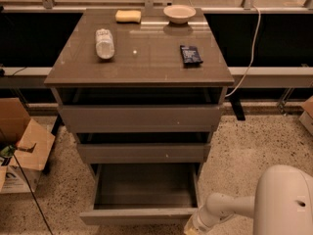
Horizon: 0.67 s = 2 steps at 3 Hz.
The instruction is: Close bottom drawer
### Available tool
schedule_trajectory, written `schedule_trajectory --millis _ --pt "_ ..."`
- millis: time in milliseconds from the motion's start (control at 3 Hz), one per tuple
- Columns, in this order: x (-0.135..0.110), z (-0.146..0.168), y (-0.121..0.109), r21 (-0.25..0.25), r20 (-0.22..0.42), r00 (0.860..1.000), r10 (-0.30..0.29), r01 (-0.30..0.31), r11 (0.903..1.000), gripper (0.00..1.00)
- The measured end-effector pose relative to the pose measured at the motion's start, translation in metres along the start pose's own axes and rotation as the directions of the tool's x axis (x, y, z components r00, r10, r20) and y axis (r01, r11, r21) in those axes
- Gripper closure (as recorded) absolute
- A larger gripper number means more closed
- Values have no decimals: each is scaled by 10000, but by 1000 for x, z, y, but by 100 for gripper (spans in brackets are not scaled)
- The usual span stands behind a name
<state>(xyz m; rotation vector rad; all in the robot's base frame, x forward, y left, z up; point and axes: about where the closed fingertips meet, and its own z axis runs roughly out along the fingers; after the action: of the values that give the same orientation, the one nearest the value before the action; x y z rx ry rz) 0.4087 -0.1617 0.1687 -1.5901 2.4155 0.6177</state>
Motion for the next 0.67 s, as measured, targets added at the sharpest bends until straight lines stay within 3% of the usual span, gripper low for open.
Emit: schedule_trajectory --millis 333,667 --pt "0 0 0 0 0 10000 0 0 10000 100" --pt "-24 3 -45 911 378 9990 -235 200 9956 100"
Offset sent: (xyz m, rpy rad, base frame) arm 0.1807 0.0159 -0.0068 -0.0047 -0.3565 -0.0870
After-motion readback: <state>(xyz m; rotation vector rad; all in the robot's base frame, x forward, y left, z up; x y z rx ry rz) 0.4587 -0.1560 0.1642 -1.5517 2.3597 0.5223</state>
